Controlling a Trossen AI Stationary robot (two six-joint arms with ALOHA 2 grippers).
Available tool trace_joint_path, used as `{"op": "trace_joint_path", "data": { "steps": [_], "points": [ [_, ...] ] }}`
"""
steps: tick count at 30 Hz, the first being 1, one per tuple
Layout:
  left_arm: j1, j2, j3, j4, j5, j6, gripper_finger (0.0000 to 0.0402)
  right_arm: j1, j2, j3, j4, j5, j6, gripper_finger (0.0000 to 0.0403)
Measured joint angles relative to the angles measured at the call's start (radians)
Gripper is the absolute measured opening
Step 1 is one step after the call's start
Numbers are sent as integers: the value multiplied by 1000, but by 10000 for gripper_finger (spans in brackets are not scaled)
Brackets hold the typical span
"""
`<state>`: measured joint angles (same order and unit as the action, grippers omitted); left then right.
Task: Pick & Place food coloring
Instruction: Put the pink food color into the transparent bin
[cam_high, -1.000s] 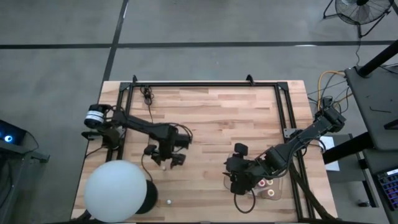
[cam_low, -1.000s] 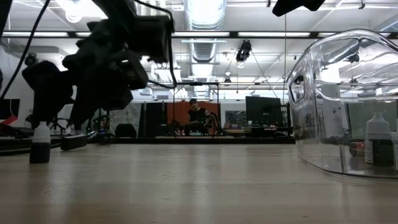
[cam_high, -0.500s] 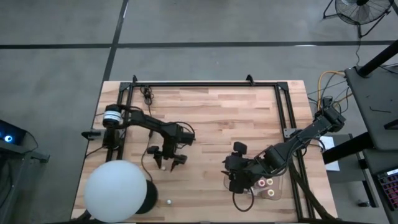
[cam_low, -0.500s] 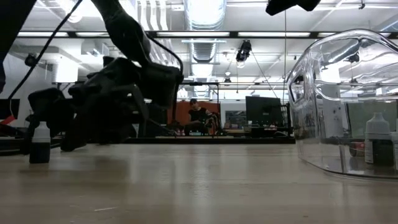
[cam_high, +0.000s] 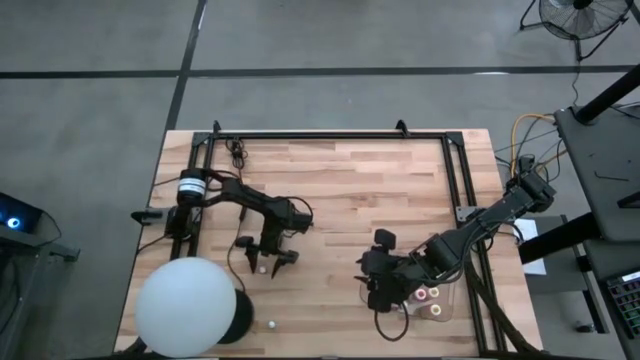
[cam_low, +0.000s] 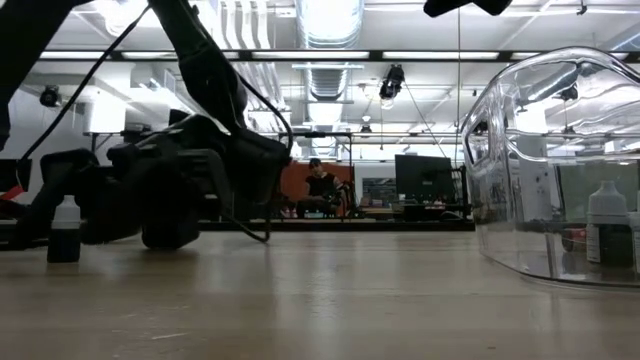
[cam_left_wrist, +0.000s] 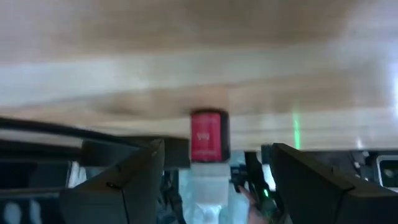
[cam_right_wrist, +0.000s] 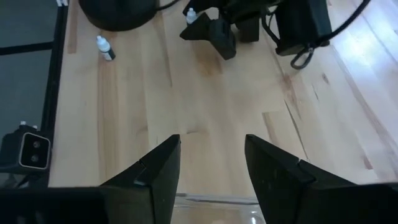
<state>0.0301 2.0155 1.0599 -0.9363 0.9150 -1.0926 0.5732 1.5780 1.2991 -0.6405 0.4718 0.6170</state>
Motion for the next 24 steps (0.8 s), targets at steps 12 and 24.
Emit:
{"op": "trace_joint_path", "data": {
  "steps": [12, 24],
  "points": [
    [10, 19, 1, -11, -22, 69, 216, 3, 0, 0, 46, -4, -43, 171],
    [14, 22, 2, 2, -114, 95, 152, 3, 0, 0, 57, -4, -103, 171]
  ]
}}
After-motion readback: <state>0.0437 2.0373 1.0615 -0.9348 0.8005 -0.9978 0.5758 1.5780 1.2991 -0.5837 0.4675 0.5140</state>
